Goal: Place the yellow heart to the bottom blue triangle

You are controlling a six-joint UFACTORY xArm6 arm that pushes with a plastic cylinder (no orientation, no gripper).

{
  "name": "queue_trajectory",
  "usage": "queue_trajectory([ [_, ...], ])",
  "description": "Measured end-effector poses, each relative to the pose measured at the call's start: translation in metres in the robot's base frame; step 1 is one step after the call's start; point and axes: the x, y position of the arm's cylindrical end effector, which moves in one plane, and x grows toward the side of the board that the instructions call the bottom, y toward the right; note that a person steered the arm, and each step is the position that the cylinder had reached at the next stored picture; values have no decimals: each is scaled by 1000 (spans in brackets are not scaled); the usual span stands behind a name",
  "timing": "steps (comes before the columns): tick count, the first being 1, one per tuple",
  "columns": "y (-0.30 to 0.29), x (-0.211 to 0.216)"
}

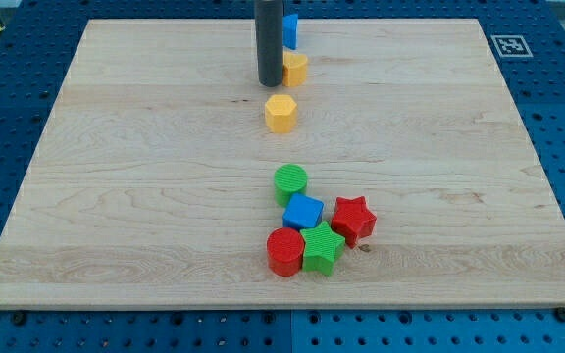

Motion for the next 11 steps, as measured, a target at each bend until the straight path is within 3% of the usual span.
queue_trajectory([
  [2,5,-2],
  [3,13,40],
  [6,23,-13],
  [8,21,-10],
  [11,-31,62],
])
